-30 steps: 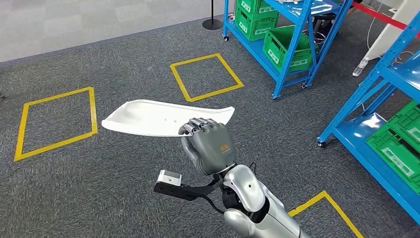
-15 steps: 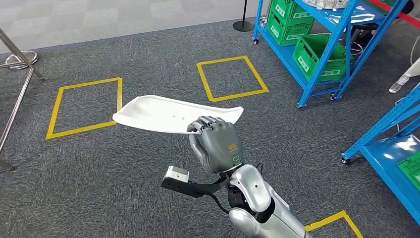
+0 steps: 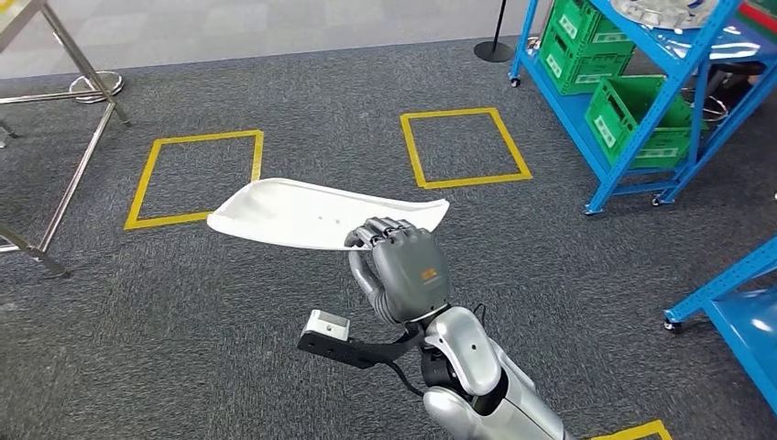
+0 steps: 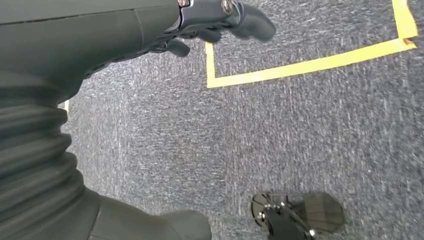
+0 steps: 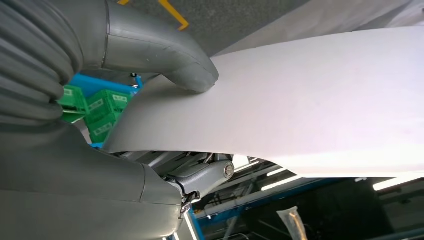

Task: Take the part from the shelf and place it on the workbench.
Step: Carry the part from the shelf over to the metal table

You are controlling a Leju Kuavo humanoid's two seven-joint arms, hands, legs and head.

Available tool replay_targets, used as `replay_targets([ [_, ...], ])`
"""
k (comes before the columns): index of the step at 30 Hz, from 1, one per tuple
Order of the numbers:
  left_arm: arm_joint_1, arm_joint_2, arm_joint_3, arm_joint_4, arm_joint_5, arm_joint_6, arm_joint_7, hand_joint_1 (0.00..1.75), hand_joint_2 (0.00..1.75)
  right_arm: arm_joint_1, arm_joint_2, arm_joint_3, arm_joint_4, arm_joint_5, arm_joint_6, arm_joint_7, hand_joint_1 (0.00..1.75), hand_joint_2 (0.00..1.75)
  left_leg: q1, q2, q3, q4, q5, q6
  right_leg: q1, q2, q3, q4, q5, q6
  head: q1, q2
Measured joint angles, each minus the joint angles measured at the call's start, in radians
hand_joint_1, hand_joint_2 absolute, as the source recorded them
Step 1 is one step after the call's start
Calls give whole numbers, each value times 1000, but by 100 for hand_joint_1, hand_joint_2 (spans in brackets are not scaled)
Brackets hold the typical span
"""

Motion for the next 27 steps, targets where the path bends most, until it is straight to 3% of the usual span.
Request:
replay_targets([
  [1,3,0,0,0,-5,0,1,0,175,1,0,0,-1,0,-1,0,175,175,2,-8,1,-3,2,5,-1,1,1,1,-2,7,0,0],
  [3,7,0,0,1,-16,0,5,0,175,5,-1,0,-6,0,-6,0,175,175,8,-22,4,-9,8,17,-4,32,-14,37,-27,20,1,0],
  [5,6,0,0,1,-23,0,10,0,175,13,-3,-1,-10,0,-11,1,175,175,10,-38,4,-11,10,25,-8,72,-69,149,-85,29,4,0],
  [6,4,0,0,1,-24,0,11,0,175,18,-5,-1,-11,1,-12,2,175,175,10,-47,2,-10,10,27,-8,79,-105,219,-113,31,5,0],
  [7,4,0,0,1,-24,0,12,0,175,22,-6,-1,-11,1,-10,3,175,175,9,-57,1,-9,10,27,-9,81,-132,269,-125,33,5,0],
  [8,4,0,0,1,-24,0,13,0,175,25,-6,-1,-11,3,-8,2,175,175,9,-68,-1,-6,10,27,-10,82,-144,285,-119,33,5,0],
  [9,4,0,0,1,-23,0,13,0,175,25,-6,-1,-12,4,-3,2,175,175,9,-78,-1,-4,10,27,-11,83,-136,263,-95,32,5,0],
  [12,0,-1,0,1,-21,-1,9,0,175,17,-6,0,-13,9,7,2,175,175,10,-109,-5,6,8,18,-15,117,-43,69,-8,26,5,0],
  [14,-3,-1,0,1,-24,-1,8,0,175,8,-5,1,-14,10,11,2,175,175,9,-124,-10,7,9,4,-13,131,-18,13,3,17,5,0],
  [16,-3,-2,0,1,-27,-1,8,0,175,1,-5,1,-15,10,14,2,175,175,10,-135,-15,1,13,-10,-11,117,-18,8,8,4,5,0],
  [18,-2,-5,0,1,-28,0,9,0,175,-1,-5,1,-16,10,16,1,175,175,9,-113,-29,25,-4,-20,-14,100,-12,-1,15,-10,2,0],
  [21,-5,-8,0,2,-29,1,13,0,175,-1,-6,1,-18,10,16,1,175,175,10,-53,-108,195,-97,-30,-12,71,-11,-6,18,-21,-3,0],
  [22,-5,-9,0,2,-29,1,15,0,175,0,-6,1,-18,10,17,0,175,175,11,-45,-135,252,-118,-32,-11,60,-11,-5,17,-22,-3,0],
  [23,-5,-9,0,2,-29,1,17,0,175,-1,-6,1,-18,9,19,0,175,175,12,-42,-146,279,-121,-34,-10,50,-11,-5,16,-23,-3,0],
  [24,-5,-9,0,2,-29,1,18,0,175,-2,-6,2,-17,9,20,-1,175,175,12,-40,-139,267,-105,-35,-10,41,-11,-4,15,-22,-3,0],
  [25,-5,-9,0,2,-29,1,19,0,175,-4,-6,2,-17,8,21,-2,175,175,13,-35,-114,221,-75,-35,-10,32,-10,-2,14,-20,-3,0],
  [27,-6,-8,0,1,-29,1,20,0,175,-10,-6,2,-16,4,22,-4,175,175,11,-5,-42,88,-19,-30,-7,17,-10,4,7,-12,-3,0],
])
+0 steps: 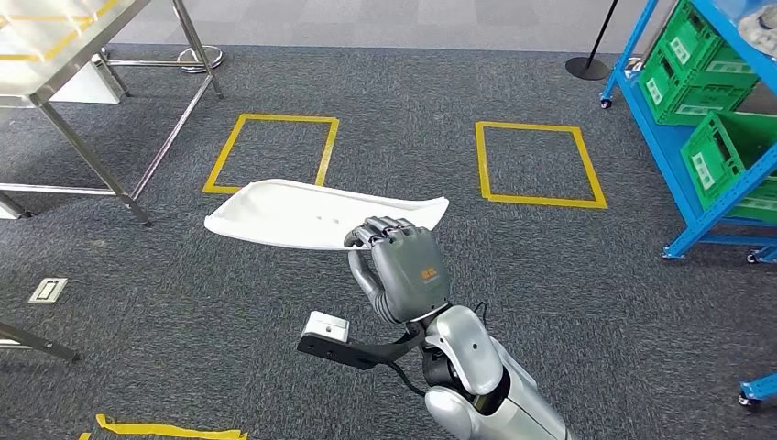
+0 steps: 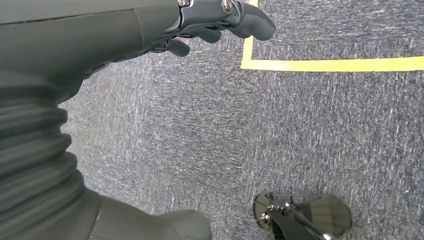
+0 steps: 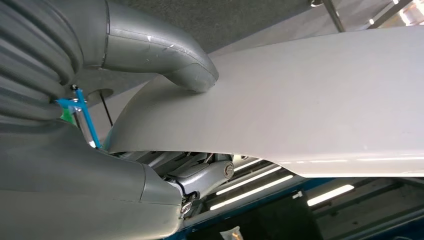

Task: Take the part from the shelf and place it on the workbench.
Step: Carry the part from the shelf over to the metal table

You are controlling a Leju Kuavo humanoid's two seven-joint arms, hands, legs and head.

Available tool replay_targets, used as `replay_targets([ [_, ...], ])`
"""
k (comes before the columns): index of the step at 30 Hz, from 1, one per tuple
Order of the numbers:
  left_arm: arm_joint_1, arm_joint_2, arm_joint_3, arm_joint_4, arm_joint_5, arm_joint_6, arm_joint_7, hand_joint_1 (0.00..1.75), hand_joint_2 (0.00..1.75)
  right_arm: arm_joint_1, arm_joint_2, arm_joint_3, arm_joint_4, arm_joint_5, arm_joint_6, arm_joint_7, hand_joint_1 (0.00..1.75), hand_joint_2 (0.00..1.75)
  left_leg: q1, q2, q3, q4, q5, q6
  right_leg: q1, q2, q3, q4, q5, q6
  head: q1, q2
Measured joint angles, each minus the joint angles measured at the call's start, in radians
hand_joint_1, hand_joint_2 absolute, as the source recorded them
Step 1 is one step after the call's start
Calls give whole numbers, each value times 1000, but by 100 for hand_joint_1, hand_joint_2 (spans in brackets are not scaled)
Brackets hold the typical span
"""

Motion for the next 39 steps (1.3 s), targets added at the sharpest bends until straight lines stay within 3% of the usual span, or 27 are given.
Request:
replay_targets([
  [2,-3,0,0,0,0,0,-1,0,175,-8,0,0,1,-3,0,-3,175,175,-4,18,35,-70,18,14,5,-13,0,5,-5,10,3,0],
  [4,-3,-1,0,0,0,0,-2,0,175,-13,0,2,1,-3,3,-5,175,175,-6,2,34,-75,19,30,6,-26,2,5,-7,21,7,0],
  [6,-1,-1,0,0,0,0,-3,0,175,-18,0,4,1,-3,10,-5,175,175,-4,-15,35,-78,24,42,1,-6,-4,25,-23,33,7,0],
  [7,-1,-1,0,0,1,0,-3,0,175,-22,0,5,0,-2,14,-4,175,175,-1,-22,36,-81,26,48,-1,15,-19,60,-44,39,8,0],
  [9,-3,0,0,0,1,0,-4,0,175,-27,1,6,1,-2,19,-2,175,175,1,-38,33,-81,29,54,-4,53,-79,181,-103,46,10,0],
  [11,-3,0,0,0,1,0,-4,0,175,-27,0,7,1,-2,23,3,175,175,0,-58,29,-79,30,56,-4,62,-132,277,-128,47,11,0],
  [12,-2,0,0,0,2,0,-3,0,175,-27,0,8,1,-3,26,5,175,175,0,-69,28,-77,30,55,-4,64,-134,275,-113,45,11,0],
  [13,0,0,0,0,2,0,-3,0,175,-28,0,8,1,-4,29,6,175,175,0,-80,27,-76,31,54,-4,67,-116,234,-82,43,11,0],
  [15,0,-2,0,0,4,1,-2,0,175,-32,1,9,1,-4,35,7,175,175,0,-100,26,-73,32,49,-6,95,-52,99,-19,36,10,0],
  [17,-2,-2,0,0,4,1,0,0,175,-40,3,10,1,-3,42,8,175,175,-1,-116,21,-73,35,38,-4,122,-17,20,2,28,11,0],
  [19,-1,-1,0,0,4,1,1,0,175,-48,6,11,1,-2,50,8,175,175,0,-131,15,-79,40,23,0,117,-14,9,4,18,12,0],
  [20,0,0,0,0,4,1,2,0,175,-52,8,12,1,-2,53,6,175,175,1,-129,14,-79,41,17,-1,108,-12,5,7,11,12,0],
  [22,1,2,0,0,5,1,3,0,175,-61,10,13,1,-4,54,0,175,175,-1,-97,-6,-42,16,9,-5,88,-6,-4,13,-3,7,0],
  [24,-1,2,0,0,8,1,3,0,175,-65,12,13,4,-8,52,-6,175,175,-2,-54,-56,68,-48,4,-3,67,-6,-7,14,-11,1,0],
  [25,-1,2,0,0,10,2,3,0,175,-66,12,14,7,-11,52,-9,175,175,-1,-44,-86,133,-77,1,-2,55,-7,-7,13,-12,1,0],
  [26,-1,2,0,0,11,2,3,0,175,-66,12,15,11,-13,52,-10,175,175,-1,-40,-105,177,-91,-1,-1,44,-8,-6,13,-13,1,0],
  [27,1,3,0,0,12,3,3,0,175,-66,12,17,15,-14,52,-11,175,175,0,-38,-106,188,-88,-2,-1,33,-9,-6,12,-13,1,0],
  [29,2,4,0,0,13,3,3,0,175,-69,15,19,19,-14,52,-11,175,175,0,-24,-50,93,-34,-2,-1,14,-8,-3,10,-9,1,0],
  [31,1,5,0,0,13,3,3,0,175,-75,20,20,21,-15,52,-11,175,175,-4,9,20,-34,8,9,3,-1,-6,1,5,-2,2,0],
  [33,0,6,1,0,13,3,3,0,175,-83,23,23,21,-18,53,-11,175,175,-8,20,41,-78,15,23,8,-12,-5,3,3,7,4,0],
  [35,1,5,1,0,14,3,3,0,175,-89,24,25,21,-19,53,-10,175,175,-6,2,41,-81,20,35,8,-22,-2,2,1,19,4,0],
  [37,1,5,2,0,15,3,5,0,175,-95,24,26,21,-21,53,-10,175,175,-1,-13,44,-87,26,46,4,5,-13,31,-21,32,5,0],
  [39,-4,4,2,-1,13,3,11,0,175,-97,22,26,23,-24,52,-10,175,175,2,-30,43,-89,30,54,-1,48,-63,137,-75,43,7,0],
])
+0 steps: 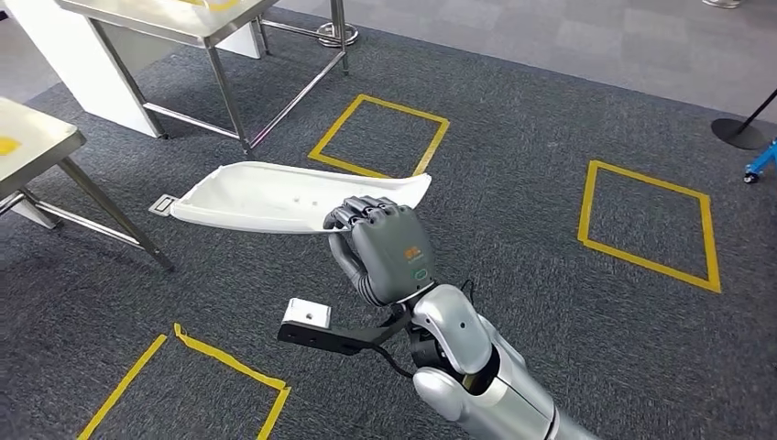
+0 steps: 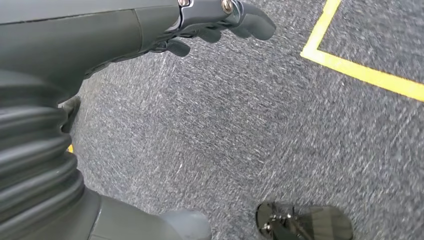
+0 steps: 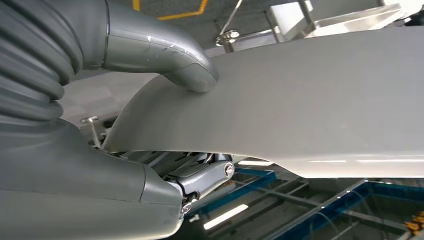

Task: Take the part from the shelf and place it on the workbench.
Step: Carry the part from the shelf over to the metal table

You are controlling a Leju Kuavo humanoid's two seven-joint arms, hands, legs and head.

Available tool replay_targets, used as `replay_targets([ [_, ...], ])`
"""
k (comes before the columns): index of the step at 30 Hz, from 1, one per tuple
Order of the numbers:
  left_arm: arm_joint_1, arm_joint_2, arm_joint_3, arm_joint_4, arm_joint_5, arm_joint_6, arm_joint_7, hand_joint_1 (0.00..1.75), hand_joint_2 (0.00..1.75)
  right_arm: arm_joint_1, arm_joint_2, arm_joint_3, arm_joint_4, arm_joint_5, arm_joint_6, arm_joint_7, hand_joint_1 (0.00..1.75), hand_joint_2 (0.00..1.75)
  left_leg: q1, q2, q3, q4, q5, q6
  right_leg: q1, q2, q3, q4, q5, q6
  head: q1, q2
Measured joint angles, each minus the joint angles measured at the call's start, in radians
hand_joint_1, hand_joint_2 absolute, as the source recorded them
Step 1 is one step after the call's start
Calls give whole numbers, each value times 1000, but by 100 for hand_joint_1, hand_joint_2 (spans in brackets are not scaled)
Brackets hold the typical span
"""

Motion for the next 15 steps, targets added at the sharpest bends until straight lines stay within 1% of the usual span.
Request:
replay_targets([
  [1,-2,0,0,0,-2,0,4,0,175,1,-1,0,2,-1,0,0,175,175,0,-9,-2,1,1,2,-1,10,-35,68,-27,3,1,0],
  [2,-3,0,0,0,-4,0,9,0,175,4,-2,0,5,-2,0,1,175,175,0,-19,-3,1,1,2,-2,14,-63,120,-41,5,1,0],
  [3,-3,-1,0,0,-5,0,13,0,175,6,-3,0,9,-3,-1,1,175,175,0,-29,-4,3,1,2,-2,15,-77,140,-37,5,1,0],
  [4,-2,-1,0,0,-7,0,16,0,175,7,-3,0,11,-3,-1,1,175,175,0,-39,-5,5,1,2,-3,16,-70,118,-14,4,1,0],
  [5,-2,-2,0,0,-9,0,19,0,175,9,-3,0,12,-3,-4,2,175,175,0,-49,-4,7,0,1,-4,22,-45,62,22,1,1,0],
  [6,-3,-3,0,0,-10,0,20,0,175,10,-4,0,12,-3,-7,4,175,175,1,-58,-5,9,0,-1,-5,37,-12,-9,54,-3,1,0],
  [7,-4,-4,0,-1,-12,1,21,0,175,14,-4,-1,12,-1,-11,5,175,175,0,-67,-6,11,-1,-6,-5,52,17,-71,76,-6,1,0],
  [8,-5,-5,0,-1,-16,1,24,0,175,19,-5,-1,12,1,-15,8,175,175,-1,-74,-8,11,-1,-12,-5,64,35,-112,86,-10,1,0],
  [9,-5,-5,0,-1,-20,2,28,0,175,26,-6,-1,12,4,-18,11,175,175,0,-81,-10,10,-1,-19,-3,71,43,-130,86,-14,1,0],
  [10,-5,-5,0,-1,-26,2,34,0,175,33,-6,-2,11,8,-22,15,175,175,0,-87,-11,8,1,-27,0,67,43,-132,86,-18,1,0],
  [11,-4,-5,0,-1,-31,2,40,0,175,40,-7,-3,11,11,-25,17,175,175,1,-91,-13,5,2,-34,-1,59,45,-135,88,-25,1,0],
  [12,-3,-5,0,-1,-34,2,45,0,175,47,-7,-3,11,14,-29,19,175,175,1,-85,-15,9,-1,-39,-2,52,49,-139,91,-32,1,0],
  [13,-4,-5,0,-1,-36,2,49,0,175,52,-7,-4,10,17,-32,19,175,175,0,-70,-24,26,-13,-43,-3,44,52,-144,93,-39,-1,0],
  [14,-5,-5,0,-1,-36,2,51,0,175,57,-7,-4,9,18,-35,18,175,175,-1,-51,-42,64,-36,-46,-5,35,55,-148,95,-45,-3,0],
  [15,-5,-6,0,-1,-37,2,53,0,175,62,-7,-5,8,19,-36,18,175,175,-1,-30,-69,123,-68,-49,-4,26,56,-148,95,-50,-5,0],
])
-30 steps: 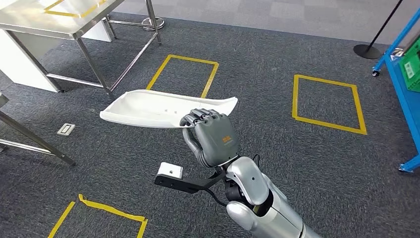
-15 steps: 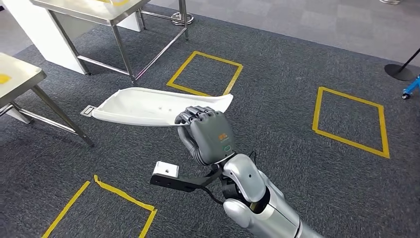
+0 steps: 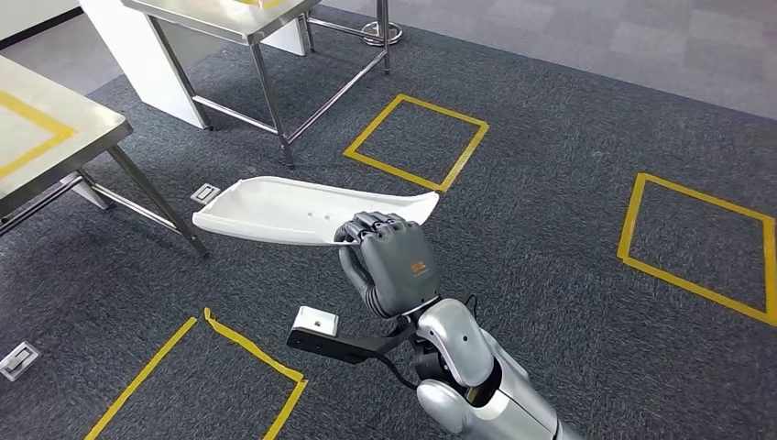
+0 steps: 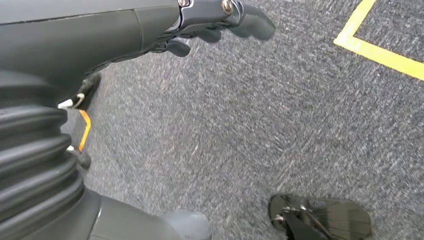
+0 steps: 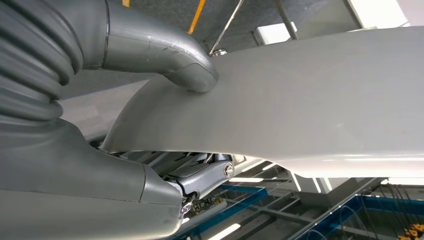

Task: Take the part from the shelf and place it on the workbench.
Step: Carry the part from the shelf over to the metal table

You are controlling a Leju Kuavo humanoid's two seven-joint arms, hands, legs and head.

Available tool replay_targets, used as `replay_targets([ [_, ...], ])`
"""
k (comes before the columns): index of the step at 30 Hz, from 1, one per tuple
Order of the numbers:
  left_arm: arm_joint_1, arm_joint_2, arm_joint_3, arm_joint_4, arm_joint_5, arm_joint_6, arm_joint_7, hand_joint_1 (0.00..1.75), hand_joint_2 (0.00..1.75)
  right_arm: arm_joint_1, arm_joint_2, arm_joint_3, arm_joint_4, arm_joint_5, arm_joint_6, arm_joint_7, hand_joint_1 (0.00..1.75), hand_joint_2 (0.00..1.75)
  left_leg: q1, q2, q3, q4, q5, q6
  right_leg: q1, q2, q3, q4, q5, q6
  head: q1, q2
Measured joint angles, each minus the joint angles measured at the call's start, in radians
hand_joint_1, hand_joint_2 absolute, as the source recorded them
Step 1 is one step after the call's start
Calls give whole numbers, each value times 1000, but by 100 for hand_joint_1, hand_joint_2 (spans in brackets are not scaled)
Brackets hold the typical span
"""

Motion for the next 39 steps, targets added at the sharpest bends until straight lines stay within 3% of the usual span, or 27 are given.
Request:
replay_targets([
  [2,-1,0,0,0,0,0,2,0,175,7,-1,-2,-1,1,0,-1,175,175,1,19,-62,130,-56,-5,2,-20,-1,1,-2,-4,-1,0],
  [3,0,0,0,0,0,0,4,0,175,9,-1,-2,-1,1,1,-1,175,175,1,22,-77,163,-62,-6,3,-29,0,1,-3,-4,-1,0],
  [4,2,1,0,0,0,0,5,0,175,9,-1,-3,-1,1,1,-1,175,175,1,24,-72,156,-48,-7,3,-37,0,2,-4,-4,-1,0],
  [6,3,4,0,0,0,0,7,0,175,8,-1,-3,-1,1,2,-2,175,175,1,44,-7,37,16,-4,3,-53,4,4,-8,1,-1,0],
  [8,0,6,0,-1,1,-1,8,0,175,7,-1,-4,-1,1,2,-3,175,175,-4,70,56,-83,55,8,9,-68,7,8,-15,10,-1,0],
  [9,0,6,0,-1,1,-2,9,0,175,6,-1,-4,-1,0,2,-4,175,175,-6,75,68,-108,58,15,11,-75,8,10,-17,15,0,0],
  [11,1,6,0,-1,1,-5,11,0,175,3,-1,-5,-1,-1,5,-7,175,175,-7,61,67,-114,58,29,13,-88,10,8,-18,24,3,0],
  [12,3,6,0,-1,2,-7,12,0,175,0,0,-5,-1,-2,9,-10,175,175,-6,54,67,-116,60,35,12,-86,10,11,-22,30,3,0],
  [14,4,7,0,-1,4,-11,14,0,175,-10,2,-4,-2,-5,17,-16,175,175,-1,40,68,-121,66,46,7,-57,-10,59,-54,43,4,0],
  [17,0,8,0,-1,5,-19,23,0,175,-18,3,-4,-2,-9,28,-18,175,175,1,16,65,-120,69,53,2,-16,-102,247,-138,54,7,0],
  [18,0,8,0,-1,5,-22,25,0,175,-19,3,-4,-2,-10,31,-18,175,175,1,6,64,-118,69,53,1,-13,-124,287,-144,54,7,0],
  [19,1,8,0,-1,5,-24,26,0,175,-20,3,-4,-2,-10,33,-18,175,175,1,-4,63,-117,69,53,1,-12,-129,290,-131,53,7,0],
  [20,2,8,0,-1,4,-26,27,0,175,-22,3,-4,-2,-10,34,-18,175,175,2,-14,63,-115,68,52,0,-10,-114,252,-100,52,7,0],
  [22,1,8,0,-1,4,-28,29,0,175,-25,3,-4,-2,-11,35,-19,175,175,2,-33,63,-112,68,47,-2,14,-50,113,-34,46,7,0],
  [24,0,7,0,-1,4,-29,33,0,175,-28,2,-4,-3,-14,36,-20,175,175,1,-49,58,-111,69,36,-1,39,-12,25,-9,39,7,0],
  [25,1,8,0,-1,4,-29,34,0,175,-28,2,-4,-3,-17,37,-20,175,175,1,-55,56,-113,70,28,2,43,-10,17,-12,36,7,0],
  [27,3,8,0,-1,4,-29,38,0,175,-32,3,-4,-3,-22,38,-24,175,175,3,-61,52,-116,72,15,2,29,-6,11,-6,24,8,0],
  [29,4,8,0,0,3,-34,45,0,175,-40,3,-4,-2,-27,38,-32,175,175,2,-35,34,-82,49,6,-2,13,1,2,-1,9,4,0],
  [31,2,8,0,1,0,-40,54,0,175,-45,3,-4,-1,-35,37,-36,175,175,0,6,-15,25,-11,0,0,-6,2,-2,0,0,0,0],
  [32,1,8,0,1,-2,-43,57,0,175,-46,3,-4,1,-38,37,-37,175,175,1,15,-46,91,-40,-2,1,-16,2,-1,-1,-2,-1,0],
  [33,1,8,0,1,-3,-45,59,0,175,-46,2,-4,4,-41,37,-37,175,175,2,20,-69,140,-56,-4,2,-26,1,-1,-2,-3,0,0],
  [34,2,8,0,1,-4,-46,60,0,175,-47,2,-3,7,-43,37,-37,175,175,2,22,-75,156,-54,-5,3,-35,2,-1,-2,-3,0,0],
  [35,3,9,0,1,-4,-47,61,0,175,-47,2,-3,9,-44,36,-37,175,175,2,25,-61,133,-34,-5,3,-44,2,0,-3,-3,-1,0],
  [37,3,10,0,0,-7,-47,62,0,175,-48,2,-3,11,-45,35,-35,175,175,0,49,10,3,26,-1,4,-59,5,2,-6,2,-1,0],
  [39,0,11,0,0,-12,-47,63,0,175,-51,2,-3,11,-46,33,-33,175,175,-4,72,63,-97,56,12,9,-72,6,6,-12,12,1,0],
])
